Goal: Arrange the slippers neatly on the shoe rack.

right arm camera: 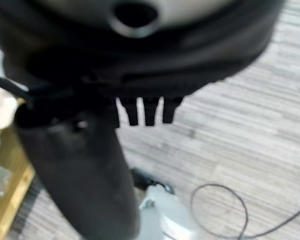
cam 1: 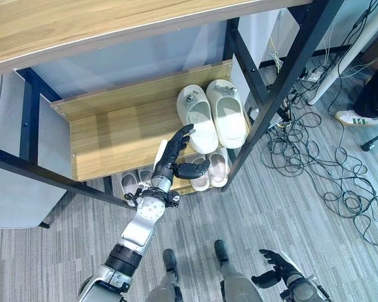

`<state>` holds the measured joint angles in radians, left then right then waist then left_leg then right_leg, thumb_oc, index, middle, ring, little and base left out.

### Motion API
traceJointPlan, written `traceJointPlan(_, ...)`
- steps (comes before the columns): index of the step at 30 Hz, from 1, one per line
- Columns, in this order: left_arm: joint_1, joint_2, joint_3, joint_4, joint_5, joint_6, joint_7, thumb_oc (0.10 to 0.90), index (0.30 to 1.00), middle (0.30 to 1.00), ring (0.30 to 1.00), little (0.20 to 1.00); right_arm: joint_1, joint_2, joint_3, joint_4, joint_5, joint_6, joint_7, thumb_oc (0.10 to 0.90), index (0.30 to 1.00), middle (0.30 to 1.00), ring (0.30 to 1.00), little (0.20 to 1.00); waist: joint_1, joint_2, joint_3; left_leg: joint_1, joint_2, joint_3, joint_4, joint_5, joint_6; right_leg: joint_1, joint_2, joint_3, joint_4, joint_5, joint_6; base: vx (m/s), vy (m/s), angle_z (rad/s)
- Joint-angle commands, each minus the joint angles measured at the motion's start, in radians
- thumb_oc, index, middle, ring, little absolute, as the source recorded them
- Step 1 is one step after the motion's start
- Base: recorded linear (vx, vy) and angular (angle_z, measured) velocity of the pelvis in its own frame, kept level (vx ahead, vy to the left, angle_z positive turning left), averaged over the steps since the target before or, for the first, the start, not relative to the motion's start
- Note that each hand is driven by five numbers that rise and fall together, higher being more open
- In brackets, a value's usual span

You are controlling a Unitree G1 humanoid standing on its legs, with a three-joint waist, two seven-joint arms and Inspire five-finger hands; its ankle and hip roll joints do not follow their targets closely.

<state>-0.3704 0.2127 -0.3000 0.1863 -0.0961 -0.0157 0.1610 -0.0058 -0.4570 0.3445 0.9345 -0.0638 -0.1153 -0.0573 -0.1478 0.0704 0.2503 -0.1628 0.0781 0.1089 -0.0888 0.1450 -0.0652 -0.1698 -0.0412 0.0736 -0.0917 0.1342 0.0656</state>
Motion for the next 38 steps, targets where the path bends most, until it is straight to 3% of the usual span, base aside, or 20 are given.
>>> traceJointPlan(1, -0.074, -0.024, 0.037, -0.112, 0.007, -0.083, -0.018, 0.8, 0.9, 0.9, 0.9, 0.9, 0.038, 0.009, -0.019, -0.007, 0.018, -0.016, -0.005, 0.8, 0.9, 0.9, 0.9, 0.9, 0.01, -0.042, -0.098, -0.002, -0.039, -0.018, 0.002, -0.055, 0.008, -0.047, 0.032, -0.034, 0.004, 0.062, -0.013, 0.02, 0.002, 0.05)
traceJointPlan(10, 0.205, 0.029, 0.084, -0.268, -0.023, -0.082, -0.09, 0.8, 0.9, 0.9, 0.9, 0.9, 0.07, 0.096, -0.072, 0.061, 0.007, -0.008, 0.011, 0.8, 0.9, 0.9, 0.9, 0.9, 0.051, -0.069, -0.186, 0.063, -0.035, -0.032, 0.002, -0.079, 0.007, 0.024, 0.016, -0.07, 0.004, 0.046, -0.01, 0.05, 0.012, 0.07)
traceJointPlan(16, 0.372, 0.038, 0.095, -0.252, -0.046, -0.084, -0.135, 0.8, 0.9, 0.9, 0.9, 0.9, 0.073, 0.131, -0.098, 0.127, 0.008, -0.005, 0.016, 0.8, 0.9, 0.9, 0.9, 0.9, 0.07, -0.083, -0.22, 0.099, -0.035, -0.042, 0.002, -0.085, 0.009, 0.071, 0.009, -0.085, 0.004, 0.036, -0.006, 0.04, 0.051, 0.12)
traceJointPlan(20, 0.475, 0.04, 0.079, -0.134, -0.002, -0.086, -0.173, 0.8, 0.9, 0.9, 0.9, 0.9, 0.068, 0.158, -0.121, 0.172, 0.009, -0.003, 0.014, 0.8, 0.9, 0.9, 0.9, 0.9, 0.079, -0.092, -0.238, 0.121, -0.034, -0.049, 0.002, -0.089, 0.01, 0.101, 0.001, -0.1, 0.004, 0.033, -0.001, 0.04, 0.071, 0.19)
traceJointPlan(25, 0.532, 0.012, 0.083, 0.187, 0.085, -0.087, -0.181, 0.8, 0.9, 0.9, 0.9, 0.9, 0.077, 0.2, -0.181, 0.204, 0.052, 0.005, 0.013, 0.8, 0.9, 0.9, 0.9, 0.9, 0.083, -0.104, -0.263, 0.143, -0.038, -0.066, 0.002, -0.095, 0.012, 0.128, -0.013, -0.109, 0.004, 0.031, 0.01, 0.03, 0.077, 0.04)
traceJointPlan(27, 0.525, 0.007, 0.087, 0.257, 0.095, -0.087, -0.176, 0.8, 0.9, 0.9, 0.9, 0.9, 0.078, 0.202, -0.184, 0.208, 0.055, 0.006, 0.013, 0.8, 0.9, 0.9, 0.9, 0.9, 0.083, -0.105, -0.266, 0.145, -0.039, -0.066, 0.002, -0.096, 0.012, 0.13, -0.014, -0.11, 0.004, 0.03, 0.011, 0.0, 0.044, 0.0)
traceJointPlan(29, 0.485, 0.005, 0.106, 0.483, 0.136, -0.081, -0.145, 0.8, 0.9, 0.9, 0.9, 0.9, 0.071, 0.21, -0.182, 0.231, 0.056, 0.011, 0.016, 0.8, 0.9, 0.9, 0.9, 0.9, 0.082, -0.109, -0.28, 0.146, -0.039, -0.069, 0.002, -0.099, 0.012, 0.131, -0.019, -0.112, 0.004, 0.027, 0.015, 0.0, 0.069, 0.0)
traceJointPlan(34, 0.411, 0.001, 0.115, 0.722, 0.158, -0.084, -0.108, 0.8, 0.9, 0.9, 0.9, 0.9, 0.058, 0.216, -0.167, 0.281, 0.055, 0.014, 0.011, 0.8, 0.9, 0.9, 0.9, 0.9, 0.081, -0.11, -0.295, 0.147, -0.042, -0.071, 0.002, -0.105, 0.013, 0.13, -0.021, -0.108, 0.004, 0.025, 0.016, 0.0, 0.036, 0.0)
traceJointPlan(38, 0.383, -0.001, 0.112, 0.807, 0.17, -0.086, -0.096, 0.8, 0.9, 0.9, 0.9, 0.9, 0.057, 0.218, -0.168, 0.304, 0.061, 0.016, 0.01, 0.8, 0.9, 0.9, 0.9, 0.9, 0.081, -0.108, -0.302, 0.151, -0.042, -0.071, 0.002, -0.11, 0.015, 0.132, -0.022, -0.103, 0.004, 0.023, 0.016, 0.0, 0.012, 0.0)
